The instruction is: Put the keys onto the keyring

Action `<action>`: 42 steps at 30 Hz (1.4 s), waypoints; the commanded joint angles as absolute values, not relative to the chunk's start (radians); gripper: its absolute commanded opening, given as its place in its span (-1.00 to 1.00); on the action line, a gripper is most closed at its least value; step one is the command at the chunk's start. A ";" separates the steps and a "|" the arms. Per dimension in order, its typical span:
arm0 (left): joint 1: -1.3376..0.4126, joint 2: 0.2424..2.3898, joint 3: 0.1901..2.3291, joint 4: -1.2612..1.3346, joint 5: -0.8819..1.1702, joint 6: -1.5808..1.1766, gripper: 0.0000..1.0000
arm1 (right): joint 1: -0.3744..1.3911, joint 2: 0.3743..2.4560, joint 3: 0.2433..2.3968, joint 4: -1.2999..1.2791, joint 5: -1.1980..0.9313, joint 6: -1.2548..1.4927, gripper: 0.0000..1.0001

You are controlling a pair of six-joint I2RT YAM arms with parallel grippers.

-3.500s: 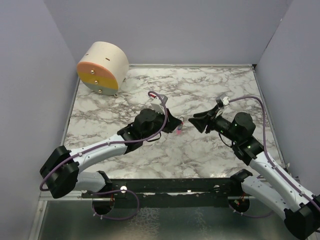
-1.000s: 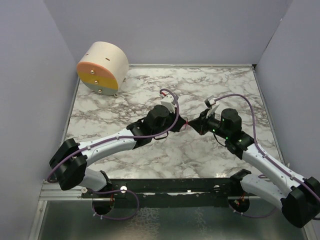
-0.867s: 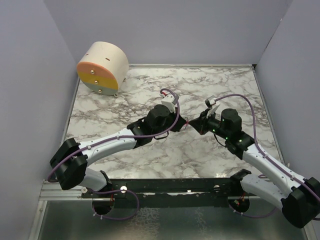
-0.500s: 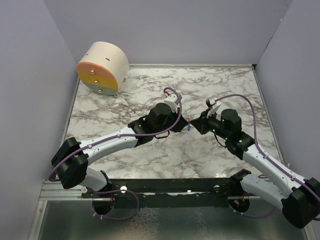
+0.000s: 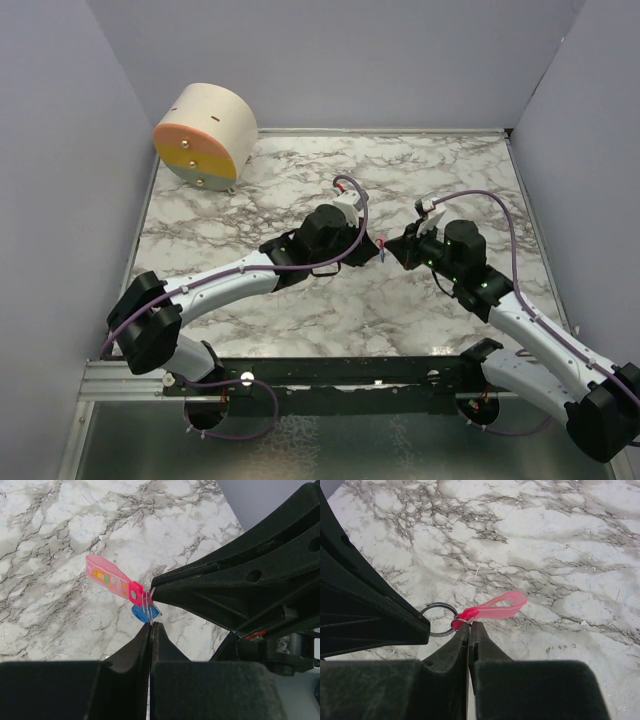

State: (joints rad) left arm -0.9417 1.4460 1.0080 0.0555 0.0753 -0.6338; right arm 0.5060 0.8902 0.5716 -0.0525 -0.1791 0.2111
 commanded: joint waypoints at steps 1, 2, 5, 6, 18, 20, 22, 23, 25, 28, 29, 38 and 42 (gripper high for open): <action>-0.949 1.468 1.044 -0.013 0.144 -0.620 -1.00 | 0.498 0.882 0.602 -0.049 -0.084 0.187 -0.95; -0.949 1.469 1.052 -0.029 0.132 -0.609 -1.00 | 0.498 0.885 0.607 -0.065 -0.086 0.188 -0.84; -0.947 1.466 1.089 -0.088 0.090 -0.574 -1.00 | 0.498 0.884 0.610 -0.088 -0.062 0.200 -0.54; -0.946 1.466 1.101 -0.105 0.082 -0.559 -1.00 | 0.498 0.877 0.610 -0.091 -0.056 0.201 -0.48; -0.932 1.436 1.157 -0.212 0.149 -0.277 -1.00 | 0.499 0.713 0.544 -0.037 -0.084 0.182 -0.35; -0.926 1.430 1.164 -0.233 0.152 -0.230 -1.00 | 0.499 0.687 0.529 -0.021 -0.095 0.170 -0.34; -0.915 1.427 1.173 -0.246 0.172 -0.193 -1.00 | 0.498 0.665 0.511 -0.002 -0.119 0.157 -0.33; -0.906 1.427 1.177 -0.249 0.194 -0.173 -1.00 | 0.498 0.658 0.503 0.012 -0.140 0.151 -0.32; -0.890 1.428 1.187 -0.256 0.262 -0.125 -1.00 | 0.498 0.657 0.489 0.039 -0.193 0.136 -0.30; -0.867 1.438 1.211 -0.272 0.362 -0.065 -1.00 | 0.498 0.686 0.493 0.052 -0.305 0.122 -0.30; -0.860 1.443 1.219 -0.278 0.396 -0.046 -1.00 | 0.498 0.699 0.499 0.052 -0.325 0.116 -0.30; -0.796 1.485 1.275 -0.349 0.624 0.044 -1.00 | 0.498 0.735 0.505 0.083 -0.482 0.098 -0.31; -0.796 1.508 1.282 -0.384 0.660 0.072 -1.00 | 0.498 0.709 0.496 0.098 -0.495 0.095 -0.31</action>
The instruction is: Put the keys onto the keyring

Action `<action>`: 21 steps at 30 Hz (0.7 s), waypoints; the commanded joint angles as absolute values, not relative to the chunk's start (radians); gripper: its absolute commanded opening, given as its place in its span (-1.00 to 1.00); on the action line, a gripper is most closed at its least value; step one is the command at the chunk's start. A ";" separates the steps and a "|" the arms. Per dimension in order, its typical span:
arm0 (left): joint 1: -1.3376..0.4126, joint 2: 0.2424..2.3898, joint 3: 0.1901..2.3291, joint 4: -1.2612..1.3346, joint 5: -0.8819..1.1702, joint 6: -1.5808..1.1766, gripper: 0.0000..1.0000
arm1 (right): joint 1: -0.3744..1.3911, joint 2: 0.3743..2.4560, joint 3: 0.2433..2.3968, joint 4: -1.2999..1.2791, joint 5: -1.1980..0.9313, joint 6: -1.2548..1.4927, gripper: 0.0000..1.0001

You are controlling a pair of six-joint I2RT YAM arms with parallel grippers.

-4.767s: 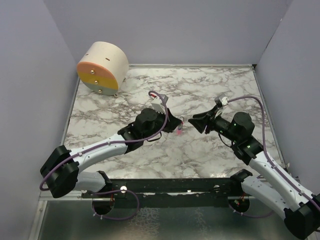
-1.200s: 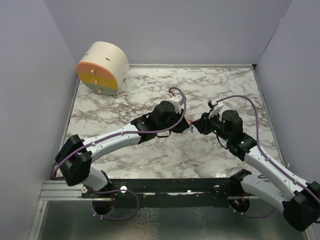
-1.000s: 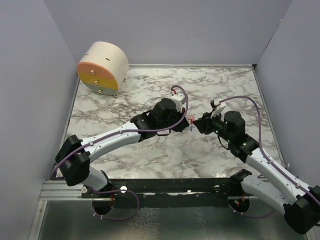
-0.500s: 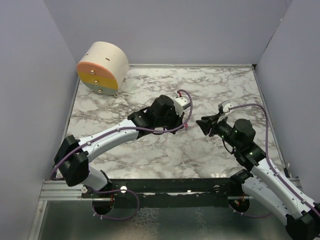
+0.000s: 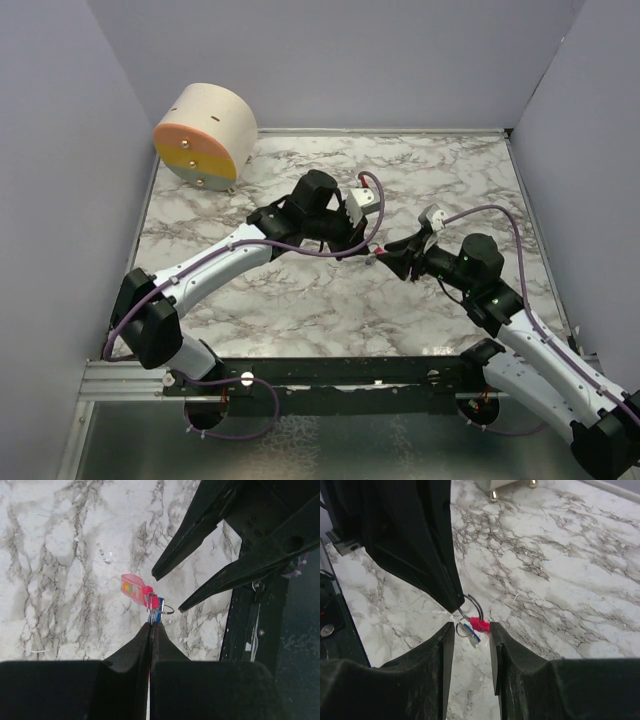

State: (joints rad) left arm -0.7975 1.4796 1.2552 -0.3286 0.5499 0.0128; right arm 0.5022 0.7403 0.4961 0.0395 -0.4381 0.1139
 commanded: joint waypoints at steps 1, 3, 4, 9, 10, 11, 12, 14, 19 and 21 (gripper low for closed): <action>-0.795 1.514 1.283 -0.392 0.666 0.077 -1.00 | 0.498 0.705 0.496 0.099 -0.498 0.094 -0.31; -0.796 1.521 1.282 -0.398 0.677 0.085 -1.00 | 0.498 0.705 0.498 0.099 -0.499 0.093 -0.31; -0.795 1.524 1.284 -0.404 0.686 0.092 -1.00 | 0.498 0.707 0.500 0.098 -0.499 0.092 -0.32; -0.795 1.521 1.289 -0.422 0.687 0.104 -1.00 | 0.498 0.731 0.505 0.091 -0.505 0.092 -0.34; -0.795 1.518 1.291 -0.423 0.687 0.105 -1.00 | 0.498 0.736 0.507 0.092 -0.508 0.092 -0.35; -0.795 1.516 1.294 -0.427 0.687 0.106 -1.00 | 0.498 0.740 0.507 0.092 -0.510 0.092 -0.35; -0.794 1.515 1.296 -0.429 0.689 0.106 -1.00 | 0.498 0.743 0.509 0.091 -0.510 0.092 -0.35; -0.795 1.512 1.300 -0.434 0.697 0.108 -1.00 | 0.498 0.749 0.509 0.090 -0.514 0.092 -0.36; -0.795 1.505 1.305 -0.435 0.707 0.110 -1.00 | 0.499 0.765 0.513 0.092 -0.535 0.093 -0.37; -0.796 1.505 1.309 -0.437 0.710 0.110 -1.00 | 0.497 0.775 0.515 0.092 -0.544 0.093 -0.38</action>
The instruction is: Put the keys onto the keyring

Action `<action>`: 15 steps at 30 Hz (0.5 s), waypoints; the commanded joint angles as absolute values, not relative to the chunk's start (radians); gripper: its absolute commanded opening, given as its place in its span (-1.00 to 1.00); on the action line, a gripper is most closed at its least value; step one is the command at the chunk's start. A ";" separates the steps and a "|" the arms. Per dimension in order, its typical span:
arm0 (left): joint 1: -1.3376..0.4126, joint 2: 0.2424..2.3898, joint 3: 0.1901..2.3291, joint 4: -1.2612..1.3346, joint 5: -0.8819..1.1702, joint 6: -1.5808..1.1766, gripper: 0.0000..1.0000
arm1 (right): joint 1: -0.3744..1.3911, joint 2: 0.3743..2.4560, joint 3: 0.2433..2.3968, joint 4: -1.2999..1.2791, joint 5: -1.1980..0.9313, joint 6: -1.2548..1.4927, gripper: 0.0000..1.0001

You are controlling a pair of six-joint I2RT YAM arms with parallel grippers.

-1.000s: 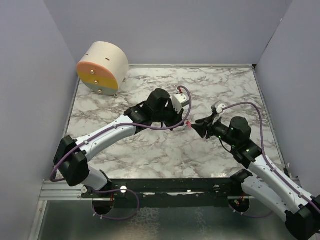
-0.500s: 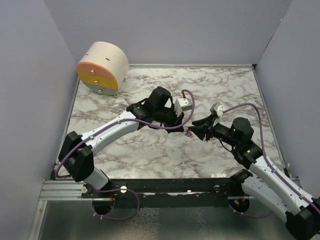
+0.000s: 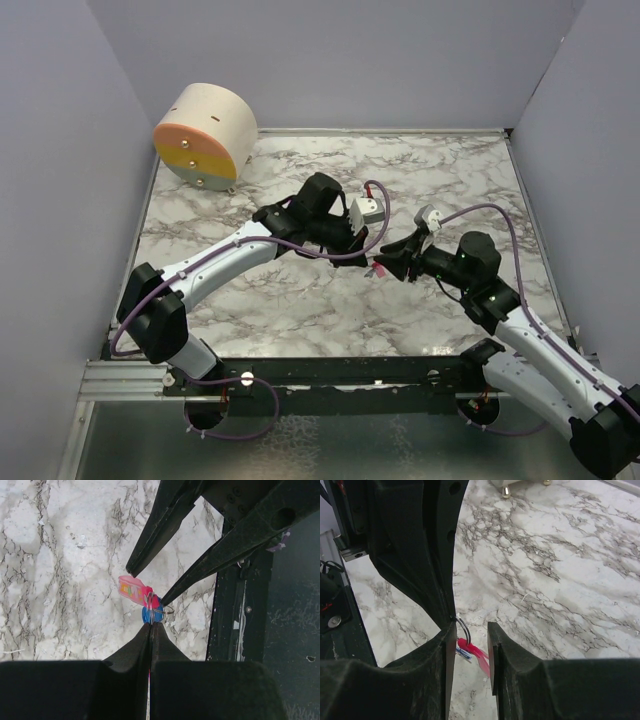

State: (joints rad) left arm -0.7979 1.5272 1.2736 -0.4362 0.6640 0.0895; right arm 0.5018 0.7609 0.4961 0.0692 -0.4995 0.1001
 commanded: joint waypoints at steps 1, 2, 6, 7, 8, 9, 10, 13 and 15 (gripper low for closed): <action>-0.796 1.506 1.311 -0.438 0.712 0.109 -1.00 | 0.498 0.778 0.515 0.093 -0.547 0.093 -0.38; -0.796 1.507 1.313 -0.439 0.715 0.110 -1.00 | 0.498 0.783 0.517 0.095 -0.549 0.092 -0.39; -0.796 1.508 1.316 -0.439 0.722 0.111 -1.00 | 0.498 0.794 0.518 0.095 -0.562 0.092 -0.43; -0.796 1.509 1.317 -0.440 0.723 0.112 -1.00 | 0.499 0.796 0.518 0.097 -0.563 0.092 -0.44; -0.796 1.509 1.318 -0.440 0.727 0.111 -1.00 | 0.499 0.797 0.518 0.098 -0.563 0.093 -0.45; -0.796 1.512 1.319 -0.440 0.729 0.110 -1.00 | 0.498 0.799 0.519 0.098 -0.564 0.094 -0.47; -0.796 1.512 1.319 -0.440 0.733 0.110 -1.00 | 0.498 0.801 0.520 0.098 -0.565 0.093 -0.49; -0.797 1.514 1.318 -0.441 0.740 0.110 -1.00 | 0.498 0.804 0.523 0.100 -0.569 0.092 -0.60; -0.798 1.515 1.318 -0.441 0.743 0.110 -1.00 | 0.499 0.808 0.523 0.100 -0.570 0.092 -0.65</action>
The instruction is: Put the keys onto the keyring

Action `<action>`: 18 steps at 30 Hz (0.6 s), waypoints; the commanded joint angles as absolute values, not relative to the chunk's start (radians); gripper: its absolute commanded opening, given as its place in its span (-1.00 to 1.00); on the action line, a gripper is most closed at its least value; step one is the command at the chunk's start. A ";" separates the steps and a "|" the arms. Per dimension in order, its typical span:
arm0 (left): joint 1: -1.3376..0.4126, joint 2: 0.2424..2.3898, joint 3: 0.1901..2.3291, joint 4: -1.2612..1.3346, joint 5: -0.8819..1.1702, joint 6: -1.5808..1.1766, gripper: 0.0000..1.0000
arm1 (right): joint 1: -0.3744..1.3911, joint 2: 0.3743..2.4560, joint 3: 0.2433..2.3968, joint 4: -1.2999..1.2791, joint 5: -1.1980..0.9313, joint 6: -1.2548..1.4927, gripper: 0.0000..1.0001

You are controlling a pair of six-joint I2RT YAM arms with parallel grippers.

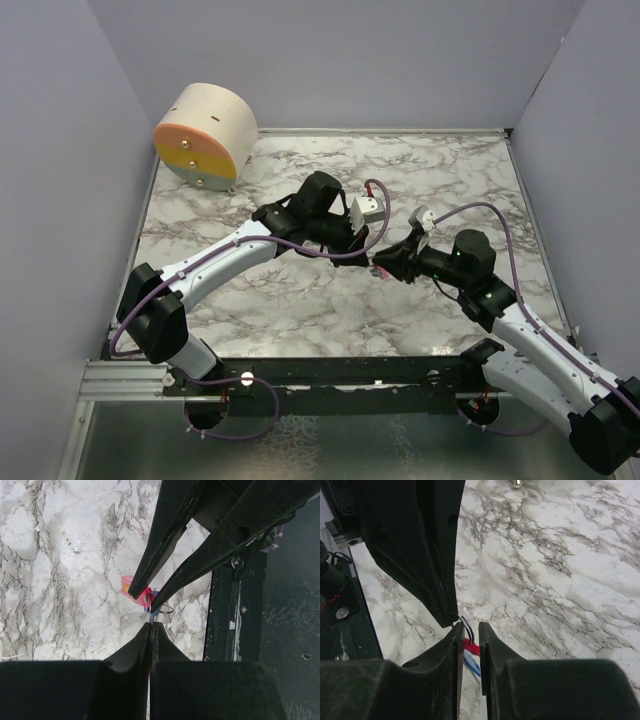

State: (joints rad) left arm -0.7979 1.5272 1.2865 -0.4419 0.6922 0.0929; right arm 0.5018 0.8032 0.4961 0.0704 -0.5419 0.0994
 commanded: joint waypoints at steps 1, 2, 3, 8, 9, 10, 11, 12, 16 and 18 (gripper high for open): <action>-0.799 1.515 1.319 -0.440 0.745 0.110 -1.00 | 0.498 0.809 0.524 0.101 -0.571 0.092 -0.69; -0.800 1.517 1.319 -0.441 0.746 0.110 -1.00 | 0.498 0.811 0.525 0.100 -0.573 0.093 -0.73; -0.801 1.518 1.319 -0.442 0.747 0.110 -1.00 | 0.498 0.812 0.528 0.100 -0.573 0.093 -0.78; -0.804 1.528 1.324 -0.443 0.738 0.105 -1.00 | 0.498 0.810 0.526 0.102 -0.570 0.098 -0.98; -0.804 1.529 1.326 -0.443 0.727 0.100 -1.00 | 0.498 0.809 0.525 0.103 -0.566 0.101 -0.98; -0.804 1.530 1.329 -0.443 0.717 0.095 -1.00 | 0.498 0.807 0.523 0.106 -0.564 0.105 -0.98; -0.804 1.531 1.331 -0.443 0.713 0.091 -1.00 | 0.499 0.804 0.520 0.109 -0.560 0.110 -0.98; -0.804 1.532 1.333 -0.442 0.707 0.085 -0.91 | 0.499 0.800 0.515 0.116 -0.554 0.118 -0.98; -0.804 1.523 1.327 -0.418 0.665 0.054 -0.51 | 0.499 0.781 0.494 0.147 -0.518 0.163 -0.98; -0.803 1.514 1.318 -0.397 0.637 0.039 -0.41 | 0.498 0.775 0.487 0.154 -0.505 0.177 -0.98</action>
